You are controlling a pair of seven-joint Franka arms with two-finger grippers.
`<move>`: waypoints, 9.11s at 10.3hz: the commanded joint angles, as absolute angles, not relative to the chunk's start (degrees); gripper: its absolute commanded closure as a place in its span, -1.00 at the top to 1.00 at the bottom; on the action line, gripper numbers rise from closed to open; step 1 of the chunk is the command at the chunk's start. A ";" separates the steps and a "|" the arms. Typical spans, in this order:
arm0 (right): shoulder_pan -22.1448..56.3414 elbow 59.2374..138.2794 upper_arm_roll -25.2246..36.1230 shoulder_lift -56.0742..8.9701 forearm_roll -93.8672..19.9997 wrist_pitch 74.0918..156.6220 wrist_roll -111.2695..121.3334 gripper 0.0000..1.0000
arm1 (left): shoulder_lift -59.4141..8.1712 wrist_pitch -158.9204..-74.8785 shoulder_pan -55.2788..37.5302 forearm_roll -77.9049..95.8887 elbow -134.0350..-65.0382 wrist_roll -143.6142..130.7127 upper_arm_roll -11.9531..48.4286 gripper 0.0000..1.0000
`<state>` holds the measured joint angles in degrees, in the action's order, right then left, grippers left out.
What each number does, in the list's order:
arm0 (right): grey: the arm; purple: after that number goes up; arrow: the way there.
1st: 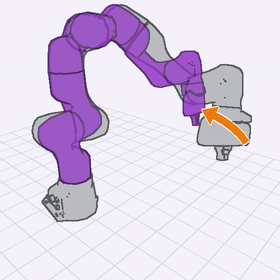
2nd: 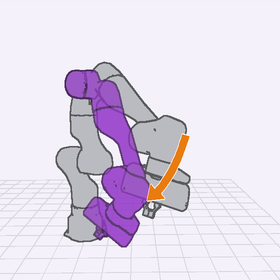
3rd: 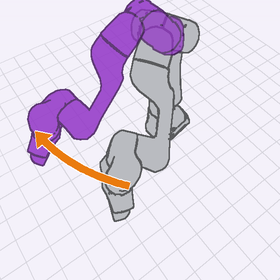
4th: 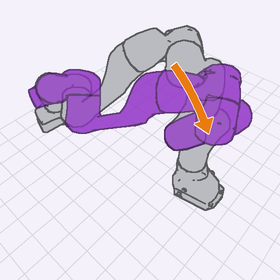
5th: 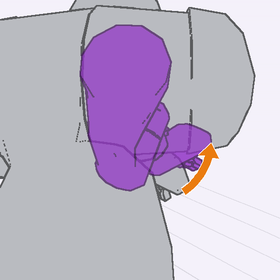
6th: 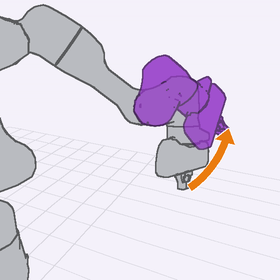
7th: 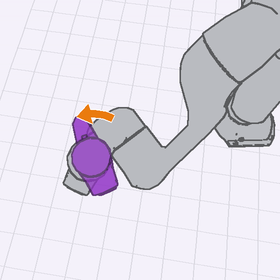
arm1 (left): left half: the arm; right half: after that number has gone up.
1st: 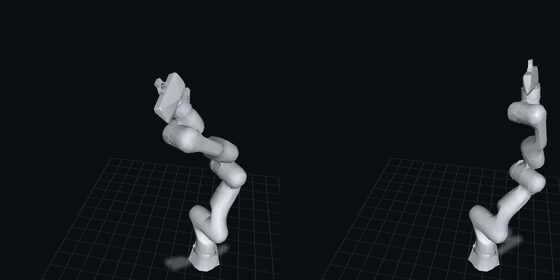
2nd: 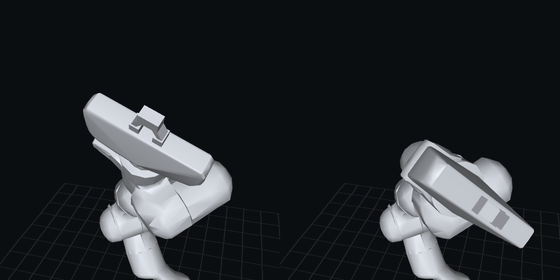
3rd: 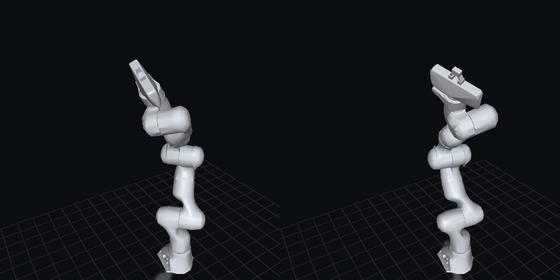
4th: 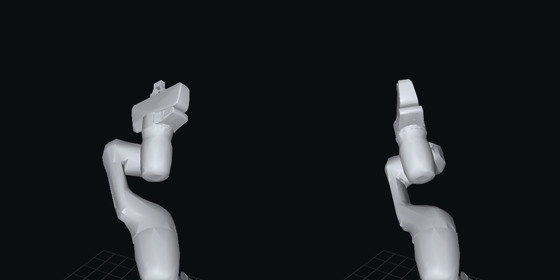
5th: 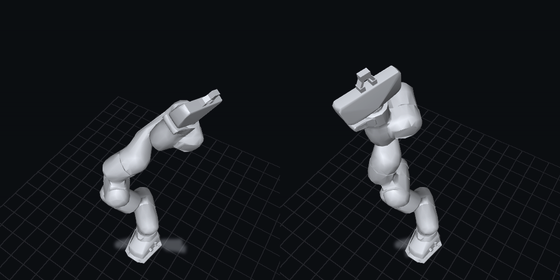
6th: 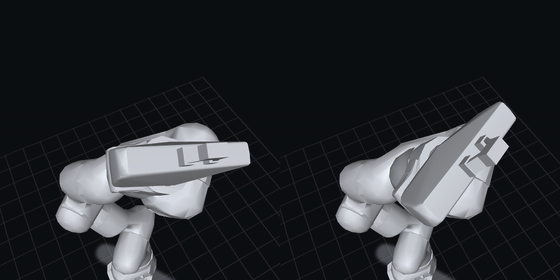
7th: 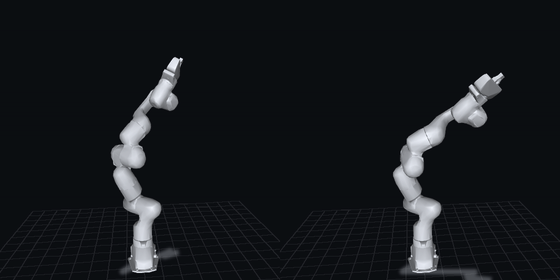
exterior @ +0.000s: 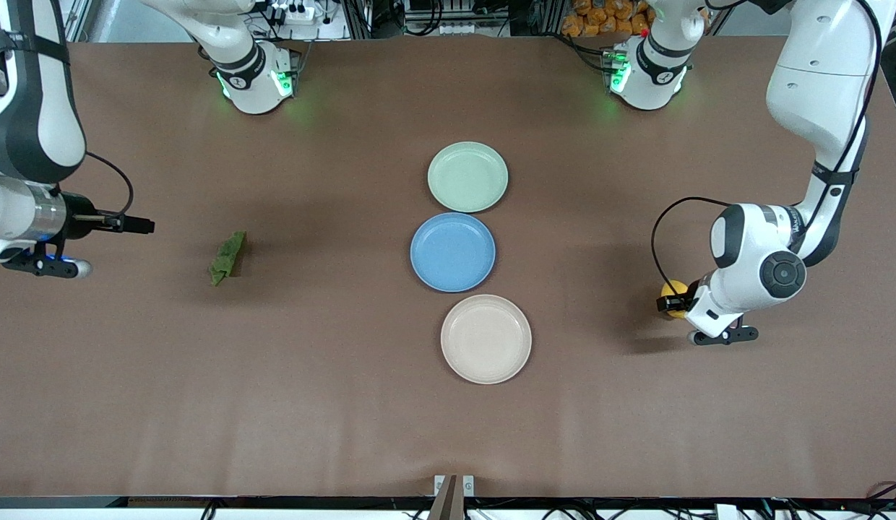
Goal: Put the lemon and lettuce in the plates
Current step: 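Grasp the lemon with the left gripper while the right gripper reaches the lettuce, then carry the lemon to the cream plate while the right gripper grasps lettuce, then open the left gripper over the cream plate and lift the lettuce, then carry the lettuce with the right gripper over the pale green plate, then lower the lettuce and open the right gripper while the left gripper withdraws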
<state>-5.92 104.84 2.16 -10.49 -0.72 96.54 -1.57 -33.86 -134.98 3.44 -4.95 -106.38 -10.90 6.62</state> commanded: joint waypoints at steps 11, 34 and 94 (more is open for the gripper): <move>-6.77 110.30 1.67 -14.59 -1.58 105.81 -2.29 1.00 | -33.05 -135.26 -0.78 4.99 -95.63 -22.31 9.41 -1.00; -3.43 125.95 1.23 -21.18 -9.83 130.34 -13.10 1.00 | -42.71 -146.69 -21.18 4.83 -86.66 -65.13 8.61 -1.00; 53.18 89.92 -3.78 -37.00 -6.06 108.92 -66.63 1.00 | 5.26 -120.69 -4.04 -0.35 -116.81 -14.87 3.34 1.00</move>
